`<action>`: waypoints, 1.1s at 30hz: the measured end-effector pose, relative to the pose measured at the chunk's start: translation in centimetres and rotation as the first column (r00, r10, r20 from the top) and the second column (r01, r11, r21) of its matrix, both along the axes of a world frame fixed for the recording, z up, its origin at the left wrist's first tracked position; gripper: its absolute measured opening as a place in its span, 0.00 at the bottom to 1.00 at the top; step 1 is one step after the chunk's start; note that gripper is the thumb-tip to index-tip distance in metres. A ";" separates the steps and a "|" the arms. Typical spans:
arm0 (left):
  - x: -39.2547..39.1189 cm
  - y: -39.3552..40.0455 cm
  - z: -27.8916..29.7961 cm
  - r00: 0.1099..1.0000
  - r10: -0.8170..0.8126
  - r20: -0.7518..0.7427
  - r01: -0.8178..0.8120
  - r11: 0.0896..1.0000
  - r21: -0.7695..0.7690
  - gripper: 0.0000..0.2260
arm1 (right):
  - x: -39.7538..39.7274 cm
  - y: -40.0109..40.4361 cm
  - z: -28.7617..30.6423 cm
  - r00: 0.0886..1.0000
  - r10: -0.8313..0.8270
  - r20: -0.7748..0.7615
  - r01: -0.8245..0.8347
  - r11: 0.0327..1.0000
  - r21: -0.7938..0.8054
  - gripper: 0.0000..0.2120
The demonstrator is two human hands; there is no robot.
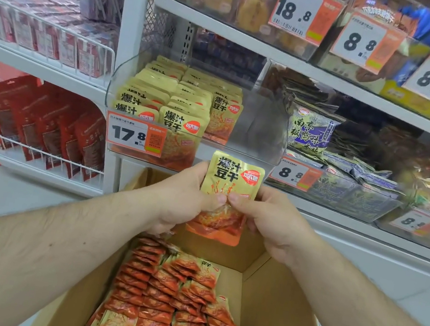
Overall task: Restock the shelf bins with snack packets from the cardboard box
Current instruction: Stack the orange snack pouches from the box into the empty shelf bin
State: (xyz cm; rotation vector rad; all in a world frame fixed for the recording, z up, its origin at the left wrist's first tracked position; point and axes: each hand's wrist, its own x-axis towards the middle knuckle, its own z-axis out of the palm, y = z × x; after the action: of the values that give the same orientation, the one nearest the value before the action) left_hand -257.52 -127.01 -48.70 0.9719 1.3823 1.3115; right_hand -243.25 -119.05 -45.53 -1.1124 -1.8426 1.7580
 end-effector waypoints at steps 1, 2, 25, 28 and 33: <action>0.0 0.1 0.3 1.000 0.001 -0.005 -0.001 1.000 0.004 0.16 | -0.2 0.2 0.1 1.000 -0.002 0.017 0.001 1.000 0.010 0.02; -0.1 0.3 0.6 1.000 0.002 -0.017 -0.002 1.000 0.009 0.15 | -0.3 0.4 0.2 0.999 0.000 0.033 -0.001 1.000 0.013 0.02; -5.1 3.2 -1.1 0.291 0.359 -0.887 -0.152 0.932 0.328 0.26 | -16.5 17.5 -1.1 0.934 -0.310 0.178 0.264 0.934 0.241 0.10; -5.1 3.2 -1.4 0.297 0.385 -0.874 -0.150 0.923 0.355 0.24 | -17.6 18.2 -1.8 0.937 -0.302 0.174 0.255 0.935 0.246 0.10; -5.2 3.3 -1.6 0.290 0.393 -0.873 -0.152 0.919 0.364 0.23 | -18.4 18.5 -2.3 0.930 -0.311 0.197 0.240 0.917 0.318 0.12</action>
State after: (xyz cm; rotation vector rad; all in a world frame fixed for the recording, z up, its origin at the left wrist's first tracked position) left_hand -262.69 -123.71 -50.30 1.9075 2.4328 1.1318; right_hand -261.62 -100.53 -47.82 -1.4368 -1.8892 1.1914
